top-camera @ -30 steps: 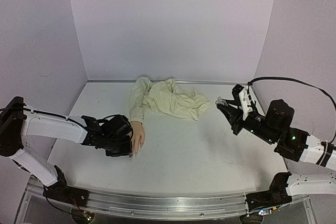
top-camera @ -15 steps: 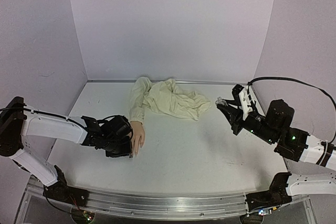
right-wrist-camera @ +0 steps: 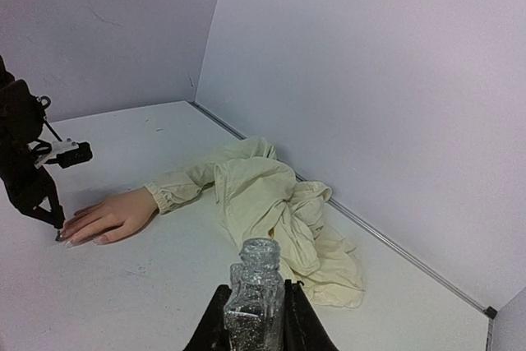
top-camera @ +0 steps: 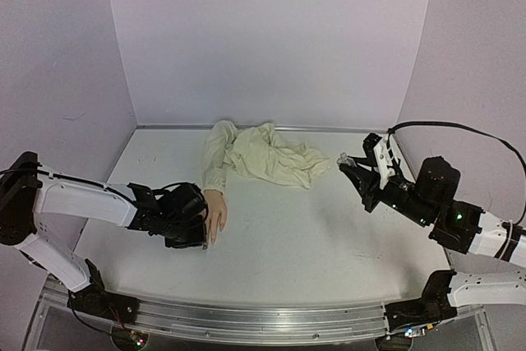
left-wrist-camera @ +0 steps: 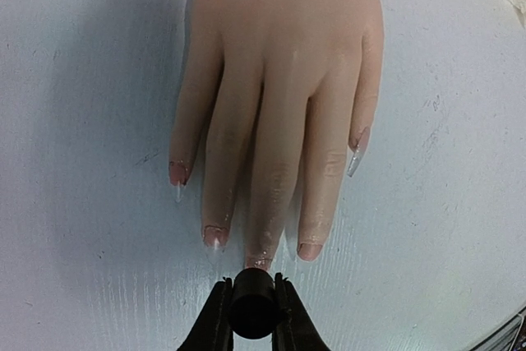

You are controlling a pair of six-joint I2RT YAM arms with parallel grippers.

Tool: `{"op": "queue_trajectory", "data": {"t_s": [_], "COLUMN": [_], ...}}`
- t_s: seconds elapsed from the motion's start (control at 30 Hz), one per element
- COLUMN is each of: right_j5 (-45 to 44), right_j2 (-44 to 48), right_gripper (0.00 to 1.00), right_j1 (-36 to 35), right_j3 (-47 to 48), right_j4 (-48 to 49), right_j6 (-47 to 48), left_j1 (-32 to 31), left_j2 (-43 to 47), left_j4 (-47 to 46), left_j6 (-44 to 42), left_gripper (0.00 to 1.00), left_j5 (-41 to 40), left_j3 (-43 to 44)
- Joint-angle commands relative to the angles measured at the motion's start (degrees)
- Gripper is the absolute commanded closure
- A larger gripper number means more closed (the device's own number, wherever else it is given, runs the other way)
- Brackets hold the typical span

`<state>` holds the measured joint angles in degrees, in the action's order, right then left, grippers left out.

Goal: Paint the nails

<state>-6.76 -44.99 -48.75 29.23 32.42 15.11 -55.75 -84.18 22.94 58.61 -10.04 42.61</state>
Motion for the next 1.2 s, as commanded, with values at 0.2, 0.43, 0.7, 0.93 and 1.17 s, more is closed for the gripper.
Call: {"op": "queue_trajectory", "data": {"t_s": [0.2,0.43,0.7,0.93,1.17], "right_j5": [0.0,0.0,0.0,0.0,-0.1], "right_j2": [0.4,0.3,0.3,0.5,0.5], "right_gripper": [1.0,1.0,1.0,1.0,1.0], "right_j1": [0.4,0.4,0.5,0.5,0.5], "right_j3": [0.1,0.1,0.1,0.2,0.2], "right_j4": [4.6,4.7,4.8,4.8,4.8], "right_j6": [-0.8,-0.8,-0.8,-0.7,-0.7], "left_j1": [-1.4,-1.8,-0.9,0.4,0.5], "left_j2": [2.9,4.8,4.5,4.1,2.3], "left_j4": [0.0,1.2,2.4,2.3,1.9], "left_j6": [-0.1,-0.1,-1.2,-2.5,-3.1], "left_gripper": [1.0,1.0,1.0,1.0,1.0], "left_j5": [-1.9,-3.9,-4.9,-4.8,-4.1], "left_j3": [0.5,0.8,2.3,3.1,3.9]}}
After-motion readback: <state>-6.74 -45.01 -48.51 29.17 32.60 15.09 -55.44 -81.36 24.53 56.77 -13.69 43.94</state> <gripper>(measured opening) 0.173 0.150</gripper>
